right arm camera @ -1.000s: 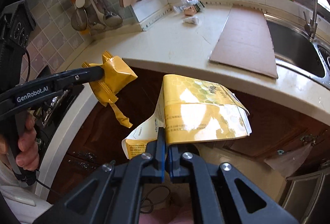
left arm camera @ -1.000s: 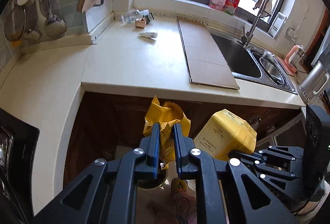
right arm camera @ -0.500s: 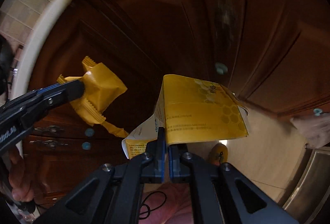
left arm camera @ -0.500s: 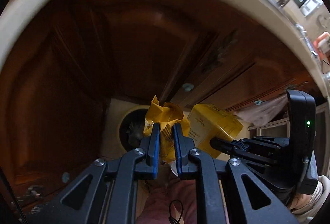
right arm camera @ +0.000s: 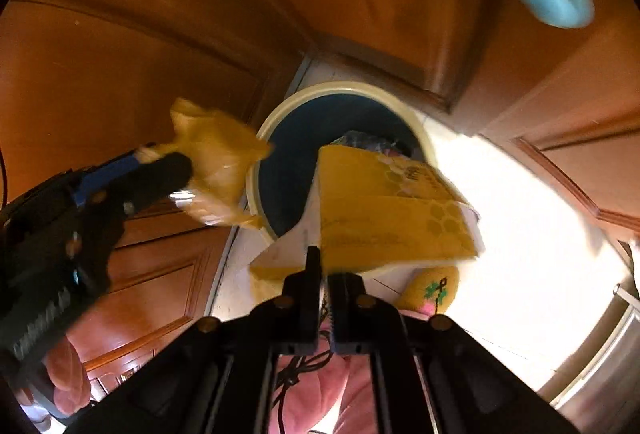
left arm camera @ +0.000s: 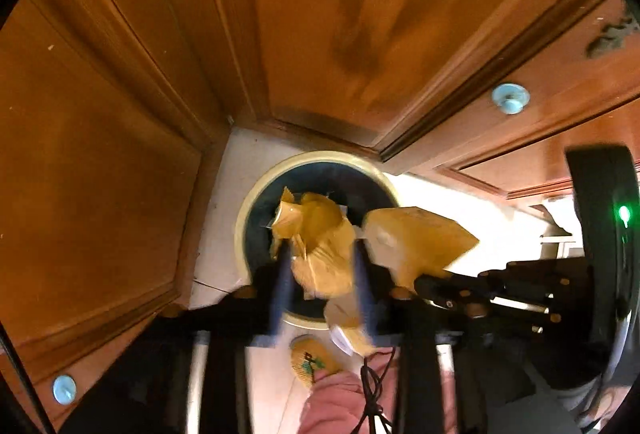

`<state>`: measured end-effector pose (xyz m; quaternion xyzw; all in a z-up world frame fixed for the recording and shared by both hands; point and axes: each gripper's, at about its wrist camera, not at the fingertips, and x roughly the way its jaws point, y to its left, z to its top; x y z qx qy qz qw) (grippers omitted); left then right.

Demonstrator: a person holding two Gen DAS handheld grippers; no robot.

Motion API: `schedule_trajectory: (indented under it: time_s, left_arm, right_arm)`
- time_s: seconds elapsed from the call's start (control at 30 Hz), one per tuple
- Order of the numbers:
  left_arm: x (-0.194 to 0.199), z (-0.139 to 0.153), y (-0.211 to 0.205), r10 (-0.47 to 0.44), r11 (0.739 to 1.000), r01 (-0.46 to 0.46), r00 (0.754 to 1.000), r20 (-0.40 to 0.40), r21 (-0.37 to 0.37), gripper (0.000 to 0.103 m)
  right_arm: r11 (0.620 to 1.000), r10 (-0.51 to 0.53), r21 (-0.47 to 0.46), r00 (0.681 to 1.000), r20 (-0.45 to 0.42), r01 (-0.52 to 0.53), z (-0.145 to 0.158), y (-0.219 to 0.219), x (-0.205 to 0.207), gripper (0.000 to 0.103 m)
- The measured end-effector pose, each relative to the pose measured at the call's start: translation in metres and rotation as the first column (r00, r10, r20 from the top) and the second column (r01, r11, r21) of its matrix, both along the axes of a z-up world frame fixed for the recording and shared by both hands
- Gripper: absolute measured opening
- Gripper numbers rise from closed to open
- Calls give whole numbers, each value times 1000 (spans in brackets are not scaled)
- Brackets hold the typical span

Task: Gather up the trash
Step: 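Lower both tools over the floor bin and open them to drop items, then raise both tools back up to the counter corner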

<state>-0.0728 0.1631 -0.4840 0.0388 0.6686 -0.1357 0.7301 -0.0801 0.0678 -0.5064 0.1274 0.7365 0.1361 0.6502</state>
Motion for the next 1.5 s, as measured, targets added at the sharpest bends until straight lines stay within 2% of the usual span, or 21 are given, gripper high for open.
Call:
schedule_trajectory:
  time_s: [0.03,0.1,0.2,0.43,0.67,0.93,1.13,1.23,1.37,1.5]
  left_arm:
    - [0,-2,2,3,1000,-4,1000,8,17,53]
    - [1,-1,8,14,1000,-14,1000,9,17,55]
    - [1,1,19,41,999,-41,999,-9,16,55]
    - [-1,19,45,91,996,-90,995,-33,24,55]
    - [-8,73,64,99,995,-98,994,-39,25,55]
    - [-7,181,55,55,997,-56,998,19,46,55]
    - [5,281,37,-9,1000,7,988,152,13,55]
    - [10,330,26,-39,999,42,972,231,-10,55]
    - [20,388,13,-61,997,75,945,321,-32,55]
    - [27,445,-6,-88,994,105,892,443,-15,57]
  right_arm:
    - [1000,4,14,1000,-16,-4,-4,2,3,6]
    - [999,5,38,999,-39,-4,-8,7,10,16]
    - [1000,7,18,999,-38,-6,-8,12,11,29]
    - [1000,-18,1,1000,-19,18,23,11,11,29]
    - [999,-41,-23,999,21,42,83,-7,-3,29]
    - [997,-80,-7,994,79,81,179,-17,-18,29]
    - [994,-113,26,970,214,110,275,-19,-20,29]
    - [993,-120,23,944,307,119,325,-21,-21,29]
    - [988,-147,29,887,438,149,392,-31,-23,29]
    - [986,-138,3,821,554,164,449,-37,-19,29]
